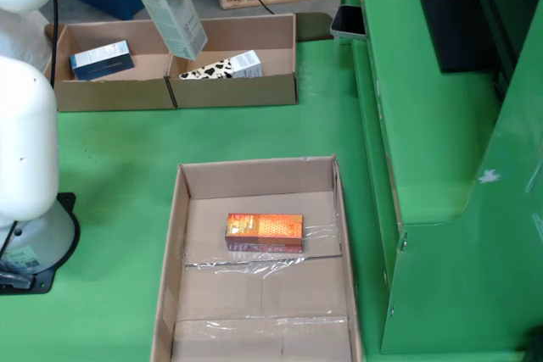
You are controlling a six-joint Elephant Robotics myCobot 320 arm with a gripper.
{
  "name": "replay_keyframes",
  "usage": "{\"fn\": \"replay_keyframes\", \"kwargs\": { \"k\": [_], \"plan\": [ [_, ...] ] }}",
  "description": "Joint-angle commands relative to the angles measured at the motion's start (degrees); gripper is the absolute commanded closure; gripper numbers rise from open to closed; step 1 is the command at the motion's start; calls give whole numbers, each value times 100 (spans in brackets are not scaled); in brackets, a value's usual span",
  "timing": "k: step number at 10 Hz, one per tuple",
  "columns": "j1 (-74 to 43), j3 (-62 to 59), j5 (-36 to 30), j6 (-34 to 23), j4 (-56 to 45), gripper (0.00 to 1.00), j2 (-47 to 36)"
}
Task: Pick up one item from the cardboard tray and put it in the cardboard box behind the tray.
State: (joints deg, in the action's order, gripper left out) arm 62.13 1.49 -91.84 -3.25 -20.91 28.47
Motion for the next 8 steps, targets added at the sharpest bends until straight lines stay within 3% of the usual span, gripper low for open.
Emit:
{"fn": "replay_keyframes", "kwargs": {
  "k": [1,8],
  "plan": [
    [40,-149,35,33,94,100,-152],
    [-163,-149,-111,-78,345,100,21]
  ]
}}
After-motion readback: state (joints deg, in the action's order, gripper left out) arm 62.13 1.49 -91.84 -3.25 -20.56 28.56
